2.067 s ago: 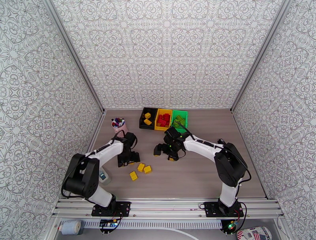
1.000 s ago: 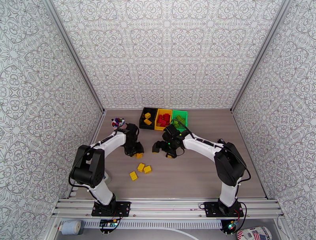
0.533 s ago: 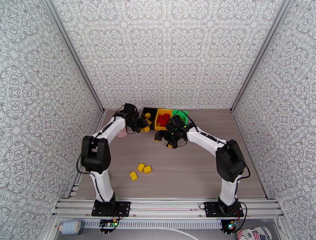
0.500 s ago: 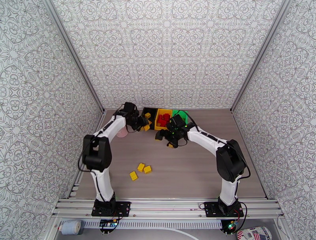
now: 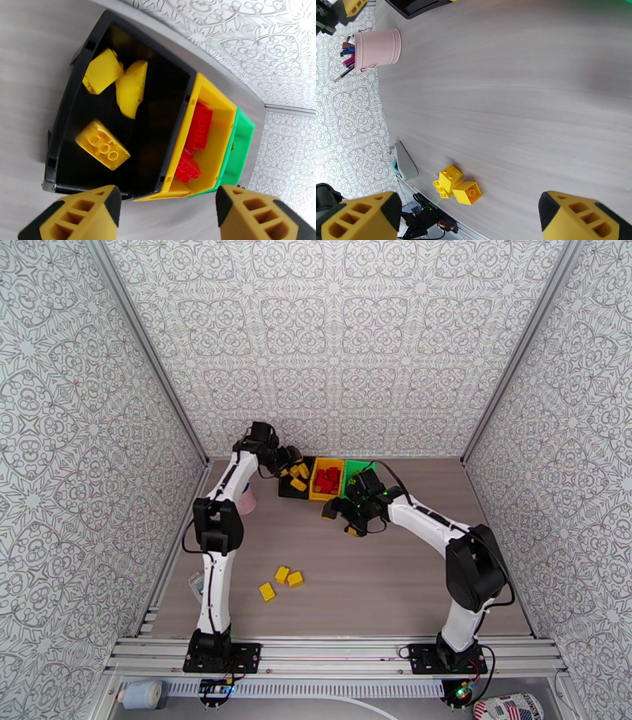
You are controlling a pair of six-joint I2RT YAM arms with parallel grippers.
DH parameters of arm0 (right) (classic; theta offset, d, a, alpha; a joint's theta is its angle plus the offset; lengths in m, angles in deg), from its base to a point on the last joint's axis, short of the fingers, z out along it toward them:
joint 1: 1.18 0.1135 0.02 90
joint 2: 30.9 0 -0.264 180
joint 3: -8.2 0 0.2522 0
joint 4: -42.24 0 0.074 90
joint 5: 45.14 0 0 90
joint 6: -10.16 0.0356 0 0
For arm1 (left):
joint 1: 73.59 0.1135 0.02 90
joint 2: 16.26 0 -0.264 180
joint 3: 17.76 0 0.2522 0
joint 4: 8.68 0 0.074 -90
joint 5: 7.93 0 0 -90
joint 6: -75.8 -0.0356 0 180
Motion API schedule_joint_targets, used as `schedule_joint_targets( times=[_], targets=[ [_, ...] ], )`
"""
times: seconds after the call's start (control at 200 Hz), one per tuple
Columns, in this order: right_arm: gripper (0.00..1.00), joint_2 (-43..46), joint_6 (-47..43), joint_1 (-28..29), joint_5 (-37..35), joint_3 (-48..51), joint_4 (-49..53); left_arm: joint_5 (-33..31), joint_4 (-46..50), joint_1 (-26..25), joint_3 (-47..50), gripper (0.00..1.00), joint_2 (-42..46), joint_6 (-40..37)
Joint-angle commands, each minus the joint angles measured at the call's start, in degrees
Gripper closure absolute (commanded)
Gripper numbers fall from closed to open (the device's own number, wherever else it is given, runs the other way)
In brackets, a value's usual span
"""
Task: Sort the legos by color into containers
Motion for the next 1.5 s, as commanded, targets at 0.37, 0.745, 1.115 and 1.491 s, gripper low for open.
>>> schedule_joint_targets(
  times=[0.37,0.745,1.115,1.491],
  targets=[
    [0.04,4.18,-2.81,-0.29,-0.76,5.91,2.98,-9.94,3.24,-6.42,33.11,0.29,25.46,-10.47],
    [0.05,5.05,-2.68,2.22,-0.41,10.28,1.57,-19.11,3.45,-12.41,64.57,0.29,45.16,-11.36],
    [0.06,7.53,0.75,6.48,-2.78,15.36,-0.92,-21.93,5.55,-26.79,72.79,0.29,56.55,-18.2],
    [0.15,24.44,6.83,6.48,-6.91,34.91,-1.94,-23.48,5.79,-32.37,70.94,0.35,46.37,-25.96]
  ],
)
